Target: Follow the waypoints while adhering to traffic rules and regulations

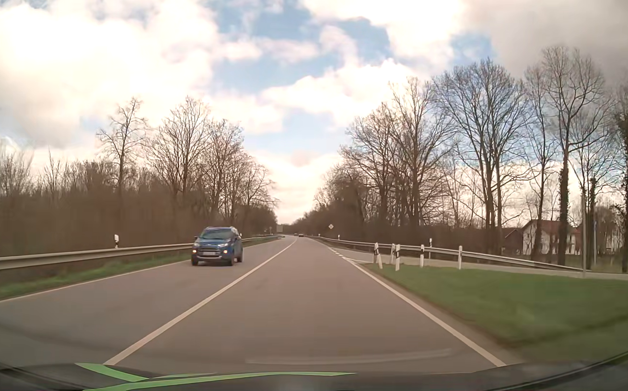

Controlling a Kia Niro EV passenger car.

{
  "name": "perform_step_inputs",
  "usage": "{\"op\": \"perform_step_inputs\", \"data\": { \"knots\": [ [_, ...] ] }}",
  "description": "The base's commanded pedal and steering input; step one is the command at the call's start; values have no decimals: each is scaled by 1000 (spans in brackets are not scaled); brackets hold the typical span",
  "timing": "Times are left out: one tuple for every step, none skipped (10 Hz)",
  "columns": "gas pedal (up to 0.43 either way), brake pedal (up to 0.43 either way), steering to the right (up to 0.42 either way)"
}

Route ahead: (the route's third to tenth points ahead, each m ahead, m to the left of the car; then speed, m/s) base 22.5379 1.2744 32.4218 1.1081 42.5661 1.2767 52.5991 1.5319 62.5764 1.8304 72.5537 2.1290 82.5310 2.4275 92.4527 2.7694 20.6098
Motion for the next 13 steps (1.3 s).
{"op": "perform_step_inputs", "data": {
  "knots": [
    [240, 0, -1],
    [240, 0, -1],
    [240, 0, -1],
    [240, 0, 0],
    [240, 0, 0],
    [240, 0, -1],
    [240, 0, -1],
    [240, 0, -1],
    [240, 0, -1],
    [240, 0, 0],
    [240, 0, -1],
    [240, 0, -1],
    [240, 0, -1]
  ]
}}
